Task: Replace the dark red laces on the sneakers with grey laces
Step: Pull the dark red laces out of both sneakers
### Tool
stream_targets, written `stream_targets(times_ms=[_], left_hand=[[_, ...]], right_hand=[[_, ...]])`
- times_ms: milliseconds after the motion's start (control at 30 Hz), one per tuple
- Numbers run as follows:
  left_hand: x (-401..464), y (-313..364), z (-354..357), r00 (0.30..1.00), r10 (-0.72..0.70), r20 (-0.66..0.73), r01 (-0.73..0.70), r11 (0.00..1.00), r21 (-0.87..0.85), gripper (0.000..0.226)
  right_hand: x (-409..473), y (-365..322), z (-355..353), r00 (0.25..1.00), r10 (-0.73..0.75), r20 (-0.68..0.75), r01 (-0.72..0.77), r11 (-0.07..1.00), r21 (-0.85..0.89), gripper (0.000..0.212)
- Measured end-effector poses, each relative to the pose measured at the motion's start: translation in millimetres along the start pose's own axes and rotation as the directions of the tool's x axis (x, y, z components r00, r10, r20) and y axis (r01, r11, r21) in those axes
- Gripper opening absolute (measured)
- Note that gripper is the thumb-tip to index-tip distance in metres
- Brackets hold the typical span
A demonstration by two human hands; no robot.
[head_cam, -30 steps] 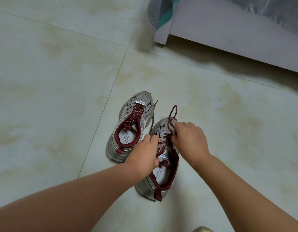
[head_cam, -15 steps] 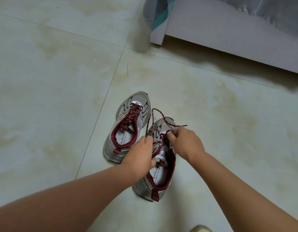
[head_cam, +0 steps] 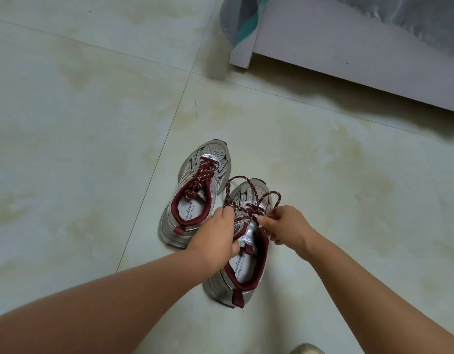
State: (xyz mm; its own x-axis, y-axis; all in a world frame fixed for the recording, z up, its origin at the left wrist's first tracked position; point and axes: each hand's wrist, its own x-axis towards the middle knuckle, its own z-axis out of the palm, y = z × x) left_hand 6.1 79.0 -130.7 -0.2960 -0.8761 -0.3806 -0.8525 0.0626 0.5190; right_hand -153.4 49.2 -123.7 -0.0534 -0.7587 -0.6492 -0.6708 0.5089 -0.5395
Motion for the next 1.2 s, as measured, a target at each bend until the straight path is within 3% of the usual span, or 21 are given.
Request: stream_targets(times_ms=[100, 200, 267, 333, 400, 467, 567, 633, 700, 767, 867, 933, 1000, 1067, 1133, 1200], left_hand=[[-0.4, 0.2, -0.2, 1.000, 0.003, 0.001, -0.003, 1.000, -0.003, 0.043], [-0.1, 0.2, -0.2, 1.000, 0.002, -0.004, -0.002, 1.000, -0.016, 0.043], [-0.1, 0.3, 0.2, 1.000, 0.000, -0.006, 0.000, 1.000, -0.017, 0.044], [-0.2, 0.2, 0.5, 1.000, 0.001, -0.005, -0.001, 1.000, -0.016, 0.044], [-0.6, 0.1, 0.4, 1.000, 0.000, -0.006, 0.000, 1.000, -0.016, 0.045], [-0.8, 0.1, 0.1, 1.000, -0.002, -0.005, 0.002, 1.000, -0.016, 0.046], [-0.8, -0.2, 0.5, 1.000, 0.000, 0.000, 0.000, 1.000, -0.012, 0.047], [-0.3, -1.0, 1.6, 1.000, 0.004, -0.003, -0.004, 1.000, -0.011, 0.047], [0.1, -1.4, 2.1, 1.000, 0.006, -0.006, -0.006, 1.000, -0.010, 0.046], [-0.1, -1.3, 1.6, 1.000, 0.002, -0.003, -0.002, 1.000, -0.014, 0.046], [-0.8, -1.2, 1.4, 1.000, -0.004, -0.005, 0.003, 1.000, -0.020, 0.046], [-1.8, -1.1, 1.3, 1.000, -0.008, -0.015, 0.007, 1.000, -0.026, 0.054], [-2.2, -1.4, 1.8, 1.000, 0.000, -0.016, 0.000, 0.999, -0.033, 0.073], [-1.4, -1.4, 1.9, 1.000, 0.001, 0.007, -0.001, 1.000, -0.024, 0.087], [-0.5, -1.0, 0.5, 1.000, 0.000, 0.024, 0.000, 1.000, 0.002, 0.077], [-0.6, -0.8, -0.5, 1.000, 0.005, 0.018, -0.005, 1.000, 0.015, 0.058]], right_hand=[[4.6, -0.6, -3.2, 0.983, -0.061, -0.174, 0.061, 0.998, -0.009, 0.021], [6.3, -3.5, -11.2, 0.886, -0.033, -0.462, 0.146, 0.967, 0.211, 0.025], [5.6, -3.3, -14.3, 0.840, 0.013, -0.542, 0.194, 0.926, 0.324, 0.027], [3.5, -2.7, -12.5, 0.887, 0.013, -0.463, 0.152, 0.935, 0.319, 0.026], [2.9, 0.3, -5.6, 0.973, 0.011, -0.230, 0.042, 0.974, 0.222, 0.031], [3.2, 5.5, 1.7, 0.998, 0.002, -0.058, 0.002, 0.997, 0.072, 0.028], [6.9, 4.1, -1.2, 0.962, -0.049, -0.270, 0.070, 0.995, 0.068, 0.022], [5.5, -2.8, -12.7, 0.873, 0.004, -0.487, 0.156, 0.945, 0.288, 0.025], [1.3, -9.2, -23.0, 0.816, 0.078, -0.572, 0.237, 0.858, 0.456, 0.026], [-2.4, -12.2, -22.1, 0.849, 0.065, -0.525, 0.222, 0.857, 0.465, 0.024], [-3.8, -5.6, -4.5, 0.982, 0.015, -0.188, 0.032, 0.969, 0.244, 0.022], [-3.5, 0.2, 3.3, 0.997, 0.027, -0.066, -0.019, 0.992, 0.128, 0.017], [-1.6, 1.0, 1.9, 0.988, 0.008, -0.151, 0.008, 0.994, 0.105, 0.019], [-2.1, -3.8, -5.5, 0.965, 0.029, -0.262, 0.043, 0.963, 0.266, 0.020], [-4.0, -11.0, -16.1, 0.943, 0.077, -0.324, 0.097, 0.867, 0.489, 0.022], [-6.0, -14.4, -28.0, 0.896, 0.109, -0.430, 0.166, 0.816, 0.554, 0.024]])
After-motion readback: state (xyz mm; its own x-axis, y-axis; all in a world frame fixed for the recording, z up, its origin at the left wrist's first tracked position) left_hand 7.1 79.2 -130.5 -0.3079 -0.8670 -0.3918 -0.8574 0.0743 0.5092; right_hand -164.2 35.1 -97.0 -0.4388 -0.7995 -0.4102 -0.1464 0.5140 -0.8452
